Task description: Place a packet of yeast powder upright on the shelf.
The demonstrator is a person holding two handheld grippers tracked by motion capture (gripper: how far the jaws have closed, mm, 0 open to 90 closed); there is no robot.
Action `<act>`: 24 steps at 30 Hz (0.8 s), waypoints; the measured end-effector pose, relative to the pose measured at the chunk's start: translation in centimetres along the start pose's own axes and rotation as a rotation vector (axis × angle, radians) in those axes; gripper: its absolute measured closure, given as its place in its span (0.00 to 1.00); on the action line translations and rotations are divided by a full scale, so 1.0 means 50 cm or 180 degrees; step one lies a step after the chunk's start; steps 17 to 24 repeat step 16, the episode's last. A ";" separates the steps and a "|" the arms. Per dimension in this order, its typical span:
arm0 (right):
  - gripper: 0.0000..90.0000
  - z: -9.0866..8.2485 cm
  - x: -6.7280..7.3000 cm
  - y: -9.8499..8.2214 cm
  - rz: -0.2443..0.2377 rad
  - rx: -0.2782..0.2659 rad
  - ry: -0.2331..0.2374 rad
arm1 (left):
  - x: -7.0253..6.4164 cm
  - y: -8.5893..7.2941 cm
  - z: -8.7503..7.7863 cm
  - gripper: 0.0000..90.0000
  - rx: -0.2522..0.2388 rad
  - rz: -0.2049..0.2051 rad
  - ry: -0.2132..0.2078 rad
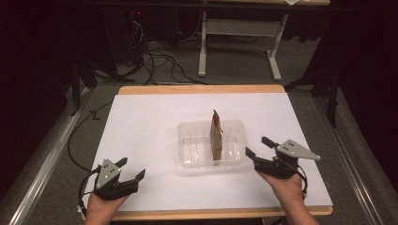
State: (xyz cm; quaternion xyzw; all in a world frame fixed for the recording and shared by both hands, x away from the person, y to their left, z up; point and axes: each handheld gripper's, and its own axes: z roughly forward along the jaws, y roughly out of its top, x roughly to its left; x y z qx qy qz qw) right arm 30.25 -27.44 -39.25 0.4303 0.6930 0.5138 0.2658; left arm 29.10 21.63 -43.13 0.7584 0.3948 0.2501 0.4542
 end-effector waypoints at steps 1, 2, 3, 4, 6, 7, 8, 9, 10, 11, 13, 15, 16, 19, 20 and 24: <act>0.26 0.000 0.000 0.000 0.0000 0.0000 0.0000 | 0.000 0.000 0.000 0.25 0.0000 0.0000 0.0000; 0.20 -0.019 -0.041 -0.017 0.0046 0.0082 -0.0145 | 0.003 -0.001 0.000 0.24 0.0006 -0.0048 0.0030; 0.20 -0.019 -0.041 -0.017 0.0046 0.0082 -0.0145 | 0.003 -0.001 0.000 0.24 0.0006 -0.0048 0.0030; 0.18 -0.041 -0.080 -0.040 0.0078 0.0115 -0.0300 | 0.006 -0.002 0.002 0.22 0.0034 -0.0106 0.0044; 0.18 -0.063 -0.112 -0.066 0.0063 0.0146 -0.0439 | 0.008 -0.003 0.006 0.20 0.0068 -0.0147 0.0048; 0.18 -0.063 -0.112 -0.066 0.0063 0.0146 -0.0439 | 0.009 -0.004 0.009 0.20 0.0102 -0.0155 0.0052; 0.17 -0.078 -0.136 -0.078 0.0176 0.0132 -0.0469 | 0.009 -0.004 0.015 0.19 0.0150 -0.0146 0.0065; 0.17 -0.078 -0.136 -0.078 0.0176 0.0132 -0.0469 | 0.009 -0.004 0.015 0.19 0.0150 -0.0146 0.0065; 0.17 -0.082 -0.142 -0.079 0.0208 0.0094 -0.0481 | 0.009 -0.004 0.018 0.19 0.0178 -0.0143 0.0082; 0.17 -0.087 -0.148 -0.082 0.0194 0.0000 -0.0520 | 0.009 -0.004 0.019 0.19 0.0181 -0.0144 0.0094; 0.18 -0.087 -0.152 -0.085 0.0229 -0.0010 -0.0530 | 0.006 -0.003 0.019 0.19 0.0174 -0.0131 0.0111; 0.18 -0.082 -0.155 -0.091 0.0241 0.0028 -0.0519 | 0.003 -0.003 0.017 0.19 0.0184 -0.0104 0.0105; 0.18 -0.081 -0.155 -0.092 0.0258 0.0040 -0.0525 | 0.001 -0.003 0.015 0.19 0.0181 -0.0086 0.0095; 0.18 -0.081 -0.155 -0.092 0.0258 0.0040 -0.0525 | 0.001 -0.003 0.015 0.19 0.0181 -0.0086 0.0095; 0.18 -0.081 -0.155 -0.092 0.0258 0.0040 -0.0525 | 0.001 -0.003 0.015 0.19 0.0181 -0.0086 0.0095; 0.18 -0.081 -0.155 -0.092 0.0258 0.0040 -0.0525 | 0.001 -0.003 0.015 0.19 0.0181 -0.0086 0.0095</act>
